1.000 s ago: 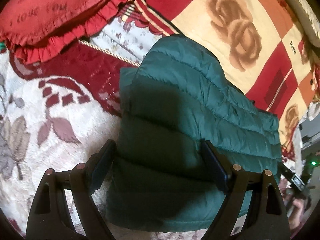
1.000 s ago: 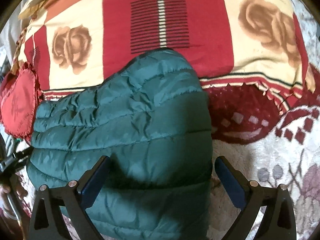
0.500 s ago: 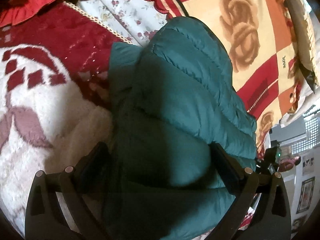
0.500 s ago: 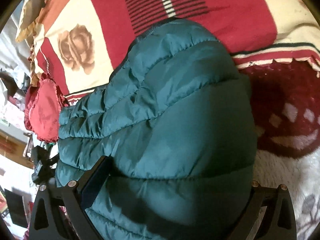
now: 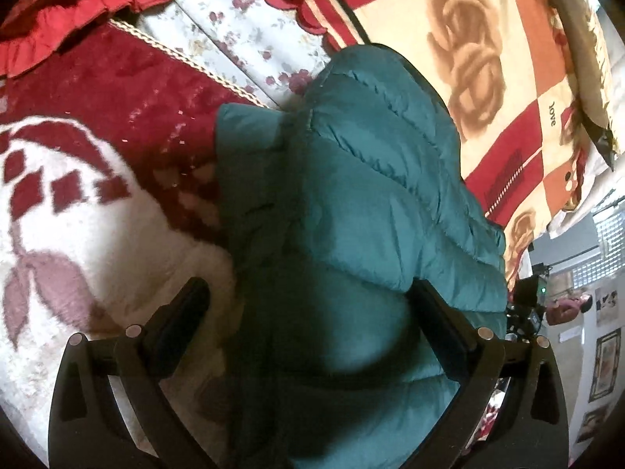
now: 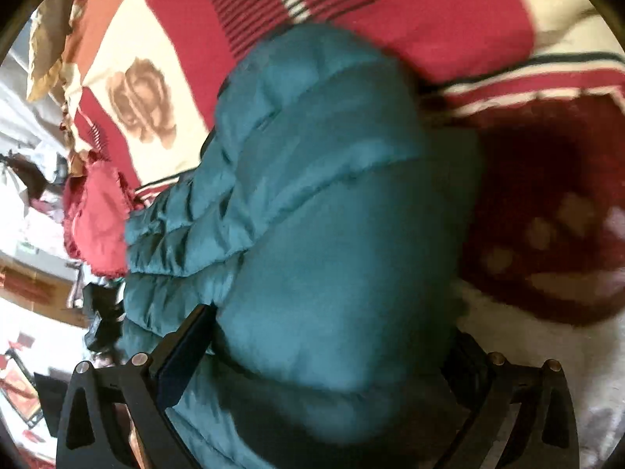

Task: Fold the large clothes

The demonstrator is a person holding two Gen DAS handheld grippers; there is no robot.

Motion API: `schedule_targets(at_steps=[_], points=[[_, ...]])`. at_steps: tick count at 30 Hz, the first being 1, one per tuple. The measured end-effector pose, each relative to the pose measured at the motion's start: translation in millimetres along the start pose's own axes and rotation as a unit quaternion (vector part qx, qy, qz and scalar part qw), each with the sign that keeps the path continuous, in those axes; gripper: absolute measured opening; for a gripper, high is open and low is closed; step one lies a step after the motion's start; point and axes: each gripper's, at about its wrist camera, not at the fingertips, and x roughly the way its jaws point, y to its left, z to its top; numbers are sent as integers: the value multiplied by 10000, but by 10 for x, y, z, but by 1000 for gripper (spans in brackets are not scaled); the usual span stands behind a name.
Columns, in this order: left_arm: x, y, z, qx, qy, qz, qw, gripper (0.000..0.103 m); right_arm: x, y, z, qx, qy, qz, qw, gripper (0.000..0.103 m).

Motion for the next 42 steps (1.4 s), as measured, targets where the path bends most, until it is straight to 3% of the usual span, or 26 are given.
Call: schedule_targets(at_steps=[4,8,11,12,13,16,19,29,35,39,41,42], points=[[73,56,76,-145,120,-132,9997,103,132,91,43,-33,209,-4,9998,103],[139,-32,85,-135,79,14,9999,103,145,108,4,28,67,-70,9999,103],[186,-194,10,138,145,-118,9997,97,70,200,-68,-157,-91,-206,9996,88],[149,-245,-26,297,50,-193,9994,85,35,255,-91,-240,-161,-257,9993,79],[111,-264,-47,352,-9,-289,9990,82,-24,310,-124,-343,-254,-311,9986,68],[-43,-228,-101,308,-234,-588,9975,67,-193,443,-208,-574,-475,-329,9967,51],[-183,-301,-171,426,-352,-615,9966,61,-353,581,-296,-705,-637,-273,9951,44],[-733,-661,-488,715,-365,-994,9918,55,-823,1020,-658,-838,-663,-28,9943,40],[-1116,-678,-804,648,-118,-980,9930,55,-1048,1195,-1092,-744,-445,197,9960,40],[-1197,-568,-1069,661,-27,-736,9951,56,-976,1093,-1349,-561,-240,152,9980,40],[-1114,-433,-1155,501,46,-519,9974,58,-876,967,-1397,-286,-207,1,9994,46],[-1050,-356,-1183,372,76,-367,9986,65,-811,874,-1401,-96,-208,-155,9996,57]])
